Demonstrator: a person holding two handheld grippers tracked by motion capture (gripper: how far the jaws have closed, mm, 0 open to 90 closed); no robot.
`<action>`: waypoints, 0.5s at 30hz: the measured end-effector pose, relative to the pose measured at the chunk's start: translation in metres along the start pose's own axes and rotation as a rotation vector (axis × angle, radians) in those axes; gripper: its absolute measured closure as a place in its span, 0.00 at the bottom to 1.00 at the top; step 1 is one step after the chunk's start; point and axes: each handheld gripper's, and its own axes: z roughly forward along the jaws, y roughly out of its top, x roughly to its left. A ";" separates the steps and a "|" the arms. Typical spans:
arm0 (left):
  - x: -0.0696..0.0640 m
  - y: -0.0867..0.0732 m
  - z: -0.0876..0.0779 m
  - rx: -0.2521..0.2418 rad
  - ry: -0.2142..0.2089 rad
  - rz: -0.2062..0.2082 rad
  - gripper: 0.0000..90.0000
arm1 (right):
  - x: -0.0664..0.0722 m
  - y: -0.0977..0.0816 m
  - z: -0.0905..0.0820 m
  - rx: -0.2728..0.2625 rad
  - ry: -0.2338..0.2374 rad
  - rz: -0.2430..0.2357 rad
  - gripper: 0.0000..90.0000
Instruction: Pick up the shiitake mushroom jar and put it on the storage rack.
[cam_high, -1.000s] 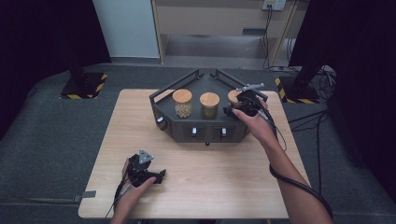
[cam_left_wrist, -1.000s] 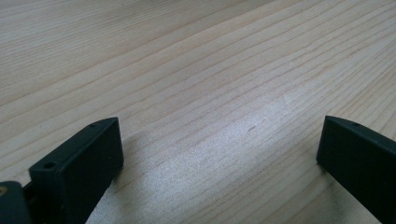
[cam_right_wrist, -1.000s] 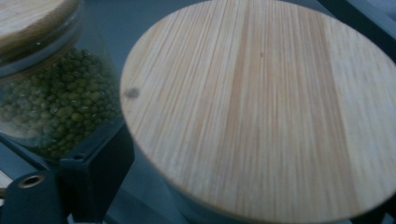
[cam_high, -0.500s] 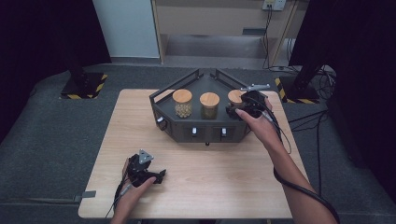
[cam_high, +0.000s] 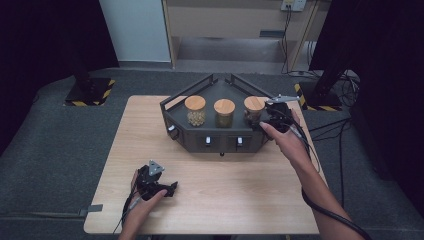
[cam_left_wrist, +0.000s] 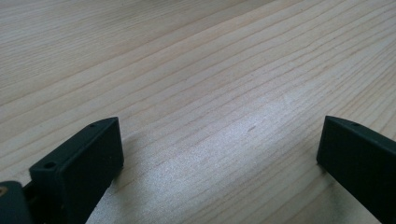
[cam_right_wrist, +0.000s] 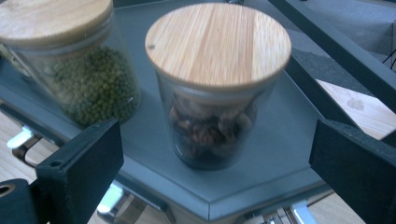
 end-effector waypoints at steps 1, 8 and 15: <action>0.000 0.000 0.000 0.000 0.000 0.000 0.00 | 0.000 -0.001 -0.001 -0.002 -0.001 0.001 0.03; 0.000 0.000 0.000 0.000 0.000 0.000 0.00 | -0.001 -0.014 -0.010 -0.005 0.007 0.003 0.03; 0.000 0.000 0.000 0.000 0.000 0.000 0.00 | -0.001 -0.029 -0.018 -0.009 0.020 -0.002 0.03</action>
